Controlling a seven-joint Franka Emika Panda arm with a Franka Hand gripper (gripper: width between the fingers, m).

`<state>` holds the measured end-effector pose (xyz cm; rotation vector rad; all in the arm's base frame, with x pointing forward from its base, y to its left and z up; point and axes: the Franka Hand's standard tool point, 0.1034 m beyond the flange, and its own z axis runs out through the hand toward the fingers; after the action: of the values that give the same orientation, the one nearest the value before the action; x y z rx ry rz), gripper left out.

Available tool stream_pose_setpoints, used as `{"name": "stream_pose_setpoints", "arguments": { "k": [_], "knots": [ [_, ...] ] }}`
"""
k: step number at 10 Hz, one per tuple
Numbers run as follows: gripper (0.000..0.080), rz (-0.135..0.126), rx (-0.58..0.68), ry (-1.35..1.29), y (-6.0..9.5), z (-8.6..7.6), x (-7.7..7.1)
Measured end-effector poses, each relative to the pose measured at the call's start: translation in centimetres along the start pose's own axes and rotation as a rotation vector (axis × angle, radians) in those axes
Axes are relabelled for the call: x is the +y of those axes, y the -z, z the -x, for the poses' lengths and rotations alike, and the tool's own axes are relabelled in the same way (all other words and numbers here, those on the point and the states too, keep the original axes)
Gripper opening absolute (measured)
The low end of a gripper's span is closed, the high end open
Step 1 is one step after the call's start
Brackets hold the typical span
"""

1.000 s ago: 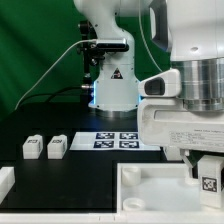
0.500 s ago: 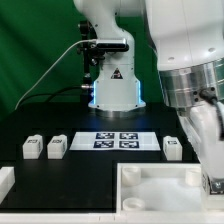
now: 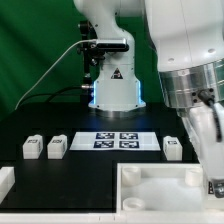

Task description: Assemble one leg

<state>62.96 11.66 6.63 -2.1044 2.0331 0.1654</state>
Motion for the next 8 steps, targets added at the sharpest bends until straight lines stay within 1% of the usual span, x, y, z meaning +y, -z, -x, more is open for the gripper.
{"name": "stream_pose_setpoints", "arguments": {
  "k": [1, 2, 3, 5, 6, 7, 8],
  "knots": [
    [0.0636, 0.002, 0.007, 0.206, 0.7, 0.1, 0.0],
    [0.0645, 0.016, 0.012, 0.411, 1.1, 0.3, 0.0],
    [0.0645, 0.014, 0.015, 0.492, 0.9, 0.2, -0.1],
    [0.0649, 0.018, 0.016, 0.677, 0.9, 0.1, 0.0],
    [0.0649, 0.048, 0.043, 0.921, 0.7, 0.0, -0.1],
    [0.0649, 0.059, 0.068, 1.134, 0.7, 0.0, -0.7],
    [0.0649, 0.040, 0.090, 1.266, 0.7, -0.6, -1.3]
  ]
}}
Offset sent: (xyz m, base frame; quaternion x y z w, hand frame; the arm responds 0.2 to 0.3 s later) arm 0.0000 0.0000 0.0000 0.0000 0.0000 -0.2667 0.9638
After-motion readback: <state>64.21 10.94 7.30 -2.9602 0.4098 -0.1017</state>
